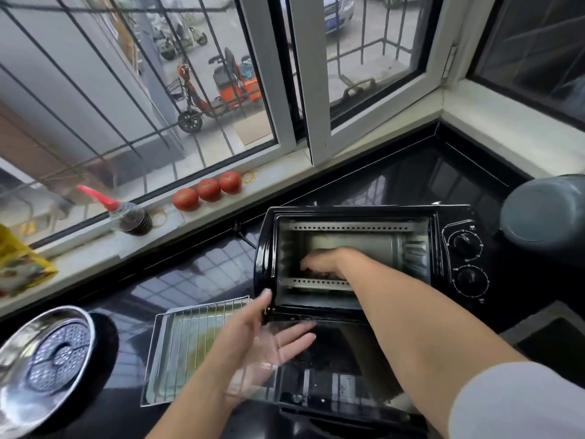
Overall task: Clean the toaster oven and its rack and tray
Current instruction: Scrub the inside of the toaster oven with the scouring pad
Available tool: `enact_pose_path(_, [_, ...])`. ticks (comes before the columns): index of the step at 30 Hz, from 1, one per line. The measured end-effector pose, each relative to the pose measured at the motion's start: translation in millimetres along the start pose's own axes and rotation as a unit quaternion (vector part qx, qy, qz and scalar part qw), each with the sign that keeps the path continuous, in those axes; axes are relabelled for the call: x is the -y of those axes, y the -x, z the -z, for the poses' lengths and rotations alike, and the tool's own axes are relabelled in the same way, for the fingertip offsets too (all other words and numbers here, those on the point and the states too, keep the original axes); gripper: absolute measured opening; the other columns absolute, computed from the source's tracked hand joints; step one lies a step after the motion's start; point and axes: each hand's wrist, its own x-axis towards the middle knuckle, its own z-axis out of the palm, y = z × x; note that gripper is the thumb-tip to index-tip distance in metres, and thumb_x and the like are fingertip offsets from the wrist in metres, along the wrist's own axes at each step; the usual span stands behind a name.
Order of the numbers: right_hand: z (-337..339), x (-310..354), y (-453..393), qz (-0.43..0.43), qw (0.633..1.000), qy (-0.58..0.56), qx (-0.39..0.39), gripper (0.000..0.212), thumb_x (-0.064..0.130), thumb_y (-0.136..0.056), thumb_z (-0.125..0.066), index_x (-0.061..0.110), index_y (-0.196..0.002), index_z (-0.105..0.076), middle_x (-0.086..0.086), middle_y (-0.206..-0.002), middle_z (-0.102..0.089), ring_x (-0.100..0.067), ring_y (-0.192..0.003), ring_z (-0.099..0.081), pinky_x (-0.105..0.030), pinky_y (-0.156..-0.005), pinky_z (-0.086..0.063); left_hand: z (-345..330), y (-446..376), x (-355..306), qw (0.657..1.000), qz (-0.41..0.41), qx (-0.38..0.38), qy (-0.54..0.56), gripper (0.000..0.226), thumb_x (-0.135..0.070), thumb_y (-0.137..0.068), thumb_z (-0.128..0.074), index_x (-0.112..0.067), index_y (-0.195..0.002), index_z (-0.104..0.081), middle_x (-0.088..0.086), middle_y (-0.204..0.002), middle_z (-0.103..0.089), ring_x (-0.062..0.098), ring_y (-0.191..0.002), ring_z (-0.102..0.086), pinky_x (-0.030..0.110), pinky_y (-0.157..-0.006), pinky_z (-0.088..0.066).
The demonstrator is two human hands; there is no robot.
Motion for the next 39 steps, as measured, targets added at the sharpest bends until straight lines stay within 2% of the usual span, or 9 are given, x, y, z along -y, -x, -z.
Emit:
enact_pose_path(3, [0,0,7,-0.001,1.0,0.023,0.001,0.048,0.037,-0.103,-0.042,0.014,-0.146,-0.042,-0.009,-0.148,-0.044,-0.029,-0.133,-0.044,-0.04,-0.109,-0.037,4,4,-1,0.999,0.019,0.028,0.033,0.054,0.028,-0.079,-0.054,-0.003,-0.122,-0.042,0.045,-0.147,-0.035,0.062,-0.109,-0.064,0.063,-0.075,-0.061])
enact_pose_path(4, [3,-1,10,-0.004,0.999,0.043,0.004,0.047,0.036,-0.104,-0.041,0.014,-0.145,-0.043,-0.009,-0.144,-0.048,-0.027,-0.128,-0.047,-0.039,-0.104,-0.041,3,6,0,0.999,0.01,0.027,0.03,0.072,0.032,-0.074,-0.049,-0.004,-0.135,-0.038,0.049,-0.146,-0.031,0.063,-0.107,-0.064,0.065,-0.076,-0.059])
enact_pose_path(8, [25,-25,16,-0.062,0.989,0.129,0.025,0.028,0.033,-0.103,-0.043,0.011,-0.109,-0.059,-0.003,-0.085,-0.053,-0.017,-0.066,-0.047,-0.025,-0.059,-0.042,0,9,0,0.999,-0.026,0.0,0.023,0.117,0.03,-0.07,-0.047,-0.025,-0.164,-0.004,0.057,-0.126,-0.039,0.065,-0.102,-0.064,0.071,-0.081,-0.051])
enact_pose_path(10, [35,-40,24,-0.113,0.976,0.183,0.036,0.027,0.035,-0.102,-0.045,0.012,-0.096,-0.057,-0.003,-0.078,-0.05,-0.017,-0.062,-0.044,-0.026,-0.06,-0.044,2,8,3,0.999,-0.033,-0.004,0.035,0.118,0.03,-0.069,-0.047,-0.027,-0.164,-0.005,0.057,-0.12,-0.044,0.065,-0.102,-0.064,0.071,-0.084,-0.05])
enact_pose_path(18, [38,-59,37,-0.158,0.924,0.346,0.03,0.048,0.035,-0.104,-0.041,0.004,-0.139,-0.05,-0.011,-0.138,-0.051,-0.025,-0.108,-0.052,-0.035,-0.094,-0.047,5,9,7,0.996,-0.052,0.05,0.055,0.098,0.03,-0.088,-0.039,-0.022,-0.164,-0.006,0.041,-0.155,-0.026,0.063,-0.106,-0.064,0.065,-0.068,-0.059])
enact_pose_path(27, [23,-63,14,-0.116,0.968,0.198,-0.1,0.039,0.026,-0.102,-0.045,0.004,-0.132,-0.055,-0.012,-0.134,-0.057,-0.027,-0.117,-0.058,-0.034,-0.094,-0.05,0,14,10,0.995,-0.056,0.055,0.066,0.098,0.029,-0.091,-0.035,-0.025,-0.164,0.002,0.04,-0.156,-0.022,0.061,-0.099,-0.068,0.062,-0.061,-0.06])
enact_pose_path(32, [17,-47,4,0.028,0.971,-0.215,-0.1,0.042,0.038,-0.098,-0.058,0.023,-0.136,-0.053,0.001,-0.143,-0.051,-0.019,-0.124,-0.051,-0.032,-0.085,-0.047,4,13,11,0.994,-0.048,0.063,0.08,0.102,0.028,-0.091,-0.034,-0.03,-0.164,0.007,0.04,-0.16,-0.015,0.06,-0.101,-0.068,0.055,-0.056,-0.062])
enact_pose_path(35, [11,-26,9,0.078,0.976,-0.191,-0.067,0.047,0.032,-0.098,-0.059,0.023,-0.142,-0.046,0.005,-0.144,-0.047,-0.021,-0.135,-0.042,-0.037,-0.096,-0.044,5,11,11,0.993,-0.045,0.066,0.085,0.105,0.028,-0.092,-0.034,-0.033,-0.163,0.012,0.042,-0.158,-0.016,0.059,-0.1,-0.068,0.052,-0.057,-0.062])
enact_pose_path(39, [9,-8,13,0.122,0.975,-0.116,-0.147,0.032,0.031,-0.103,-0.049,0.018,-0.132,-0.055,0.002,-0.136,-0.055,-0.018,-0.124,-0.051,-0.032,-0.106,-0.036,4,12,9,0.993,-0.052,0.071,0.08,0.103,0.028,-0.093,-0.034,-0.03,-0.163,0.013,0.04,-0.161,-0.012,0.058,-0.1,-0.069,0.051,-0.057,-0.062])
